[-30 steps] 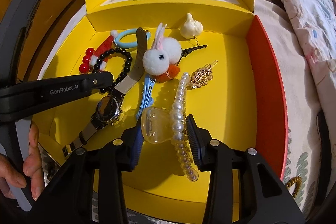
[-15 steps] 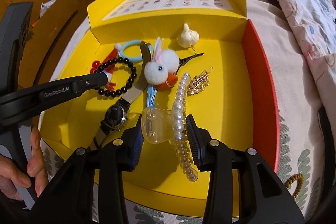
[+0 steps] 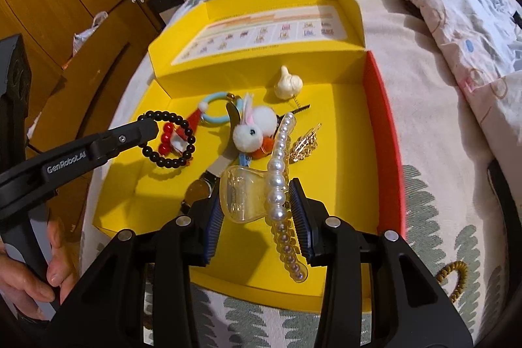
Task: Organize jewelry
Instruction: 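Carry both held items out of the box and release them on the bedsheet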
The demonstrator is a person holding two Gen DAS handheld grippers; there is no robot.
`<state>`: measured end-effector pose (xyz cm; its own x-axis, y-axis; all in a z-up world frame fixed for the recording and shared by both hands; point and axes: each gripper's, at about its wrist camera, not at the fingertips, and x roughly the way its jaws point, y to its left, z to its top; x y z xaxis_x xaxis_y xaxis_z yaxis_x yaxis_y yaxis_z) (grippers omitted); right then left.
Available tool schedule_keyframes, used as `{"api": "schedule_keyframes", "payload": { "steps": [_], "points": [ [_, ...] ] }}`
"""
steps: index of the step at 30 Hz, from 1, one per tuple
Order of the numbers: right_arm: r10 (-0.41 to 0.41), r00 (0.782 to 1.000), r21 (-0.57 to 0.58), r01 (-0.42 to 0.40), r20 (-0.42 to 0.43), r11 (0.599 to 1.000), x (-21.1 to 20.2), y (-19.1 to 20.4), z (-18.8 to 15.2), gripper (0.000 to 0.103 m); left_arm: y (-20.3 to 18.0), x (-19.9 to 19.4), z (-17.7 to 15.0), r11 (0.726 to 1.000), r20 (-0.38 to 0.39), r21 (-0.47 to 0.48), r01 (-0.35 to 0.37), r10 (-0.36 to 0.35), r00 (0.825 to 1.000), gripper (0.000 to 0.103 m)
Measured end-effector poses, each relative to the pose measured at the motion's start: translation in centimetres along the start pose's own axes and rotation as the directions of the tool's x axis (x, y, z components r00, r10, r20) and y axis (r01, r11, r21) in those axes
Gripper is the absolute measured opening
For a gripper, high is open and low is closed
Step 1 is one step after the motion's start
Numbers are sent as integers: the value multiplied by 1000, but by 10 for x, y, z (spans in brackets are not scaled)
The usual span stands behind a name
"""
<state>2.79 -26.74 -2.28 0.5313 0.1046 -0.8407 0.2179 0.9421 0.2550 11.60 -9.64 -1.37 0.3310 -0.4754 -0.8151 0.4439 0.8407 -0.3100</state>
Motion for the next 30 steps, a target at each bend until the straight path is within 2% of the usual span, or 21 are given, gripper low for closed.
{"api": "schedule_keyframes", "payload": {
  "steps": [9, 14, 18, 22, 25, 27, 30],
  "points": [
    [0, 998, 44, -3, 67, 999, -51, -14, -4, 40, -4, -56, -15, 1000, 61, 15, 8, -9, 998, 10],
    [-19, 994, 86, 9, 107, 996, -87, -38, -17, 40, 7, -87, -35, 1000, 81, 7, -17, 16, 997, 10],
    [-66, 990, 131, 49, 127, 990, -113, -68, -33, 40, 15, -113, -54, 999, 112, 14, -46, 44, 993, 10],
    [-135, 986, 197, 112, 103, 974, -126, -112, -55, 40, 21, -127, -77, 998, 118, 22, -54, 51, 992, 10],
    [-148, 986, 252, 126, 71, 959, -124, -144, -67, 40, 28, -133, -97, 998, 110, 18, -56, 54, 992, 10],
    [-193, 981, 277, 176, 36, 945, -118, -161, -73, 40, 33, -134, -110, 998, 102, 9, -66, 65, 993, 10],
    [-203, 979, 310, 193, -1, 931, -110, -182, -82, 40, 42, -131, -129, 996, 80, 1, -84, 84, 993, 10]
  ]
}}
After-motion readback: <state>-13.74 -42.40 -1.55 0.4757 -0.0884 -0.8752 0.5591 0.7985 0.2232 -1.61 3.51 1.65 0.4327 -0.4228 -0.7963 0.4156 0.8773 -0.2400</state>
